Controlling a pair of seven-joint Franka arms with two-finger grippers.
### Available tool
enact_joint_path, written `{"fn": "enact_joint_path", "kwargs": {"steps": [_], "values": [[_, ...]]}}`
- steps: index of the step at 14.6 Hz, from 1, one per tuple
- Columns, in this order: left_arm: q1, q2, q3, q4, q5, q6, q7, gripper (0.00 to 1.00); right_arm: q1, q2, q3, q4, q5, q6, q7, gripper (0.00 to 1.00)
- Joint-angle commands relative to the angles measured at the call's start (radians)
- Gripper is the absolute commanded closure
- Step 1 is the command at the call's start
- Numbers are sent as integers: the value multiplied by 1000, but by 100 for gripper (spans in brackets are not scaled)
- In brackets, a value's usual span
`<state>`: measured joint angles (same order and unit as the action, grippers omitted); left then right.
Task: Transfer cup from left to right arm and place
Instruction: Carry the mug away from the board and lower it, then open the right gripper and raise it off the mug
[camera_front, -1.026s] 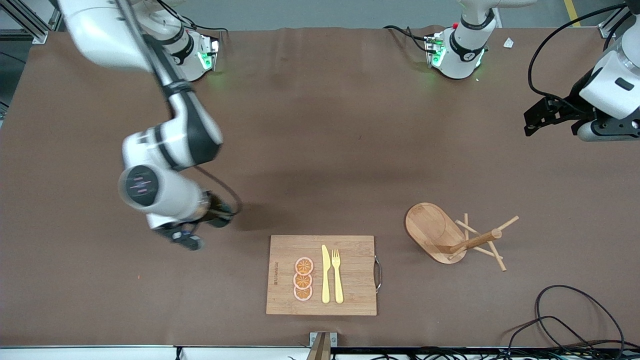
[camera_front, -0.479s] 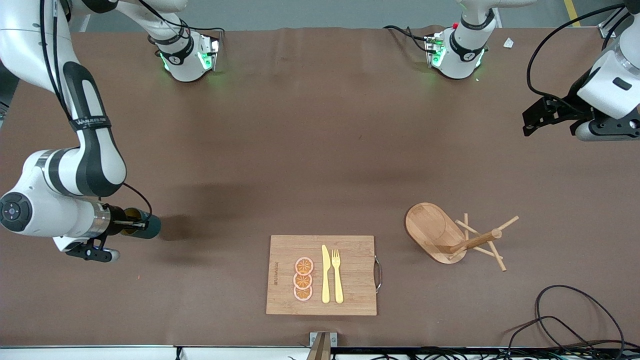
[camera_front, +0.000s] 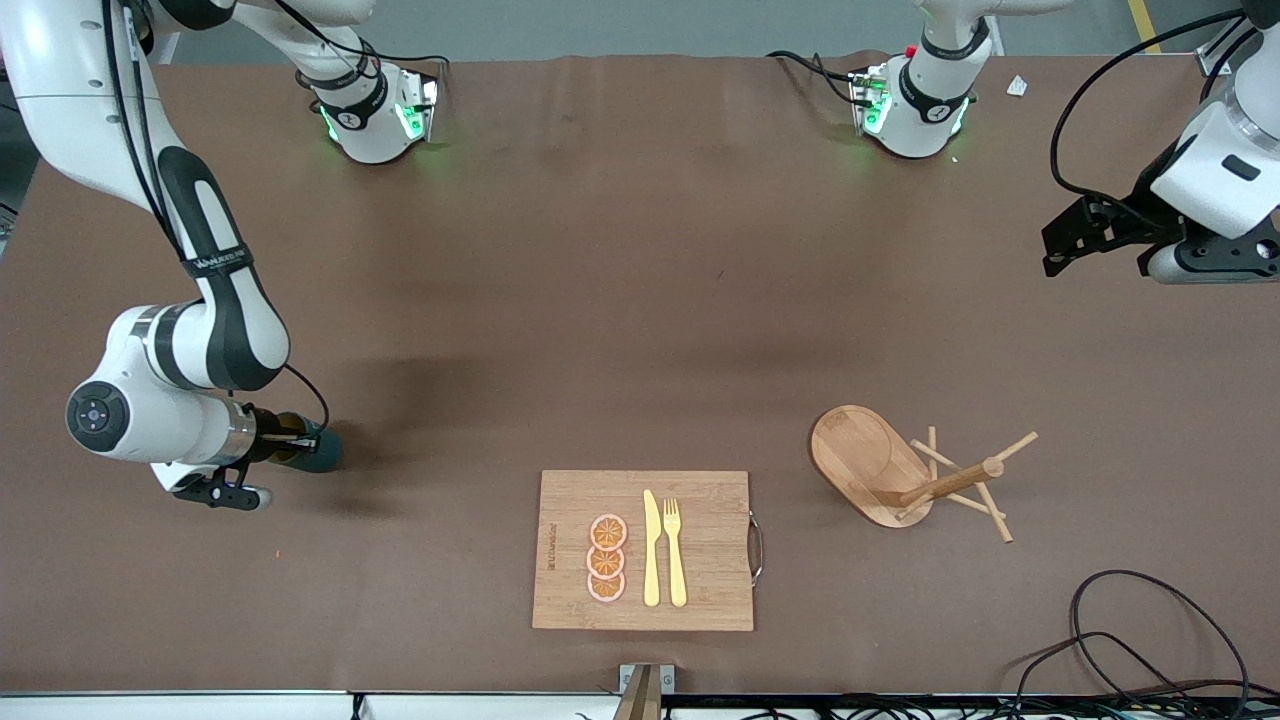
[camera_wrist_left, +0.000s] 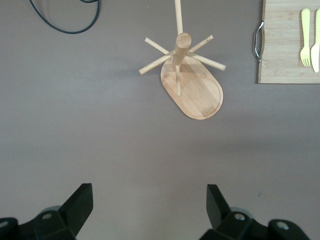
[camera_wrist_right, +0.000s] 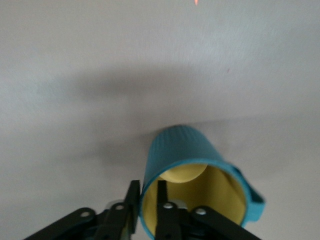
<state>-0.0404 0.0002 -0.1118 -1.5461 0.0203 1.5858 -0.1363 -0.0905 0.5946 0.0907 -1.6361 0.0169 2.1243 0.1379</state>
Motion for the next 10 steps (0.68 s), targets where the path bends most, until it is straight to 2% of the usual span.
{"fn": "enact_joint_path", "kwargs": {"steps": [1, 2, 4, 7, 10], "values": [[13, -6, -14, -3, 9, 17, 6, 0, -40, -19, 18, 83, -14, -17, -9, 0], [10, 7, -14, -3, 7, 32, 7, 0, -40, -27, 18, 103, -27, -17, -18, 0], [5, 23, -15, -3, 9, 55, 9, 0, -34, -61, 18, 156, -112, -18, -53, 0], [2, 31, -15, -3, 9, 57, 17, 0, -46, -174, 20, 159, -137, -35, -79, 0], [8, 23, -15, 3, 7, 57, 23, 0, -52, -306, 21, 159, -124, -243, -113, 0]]}}
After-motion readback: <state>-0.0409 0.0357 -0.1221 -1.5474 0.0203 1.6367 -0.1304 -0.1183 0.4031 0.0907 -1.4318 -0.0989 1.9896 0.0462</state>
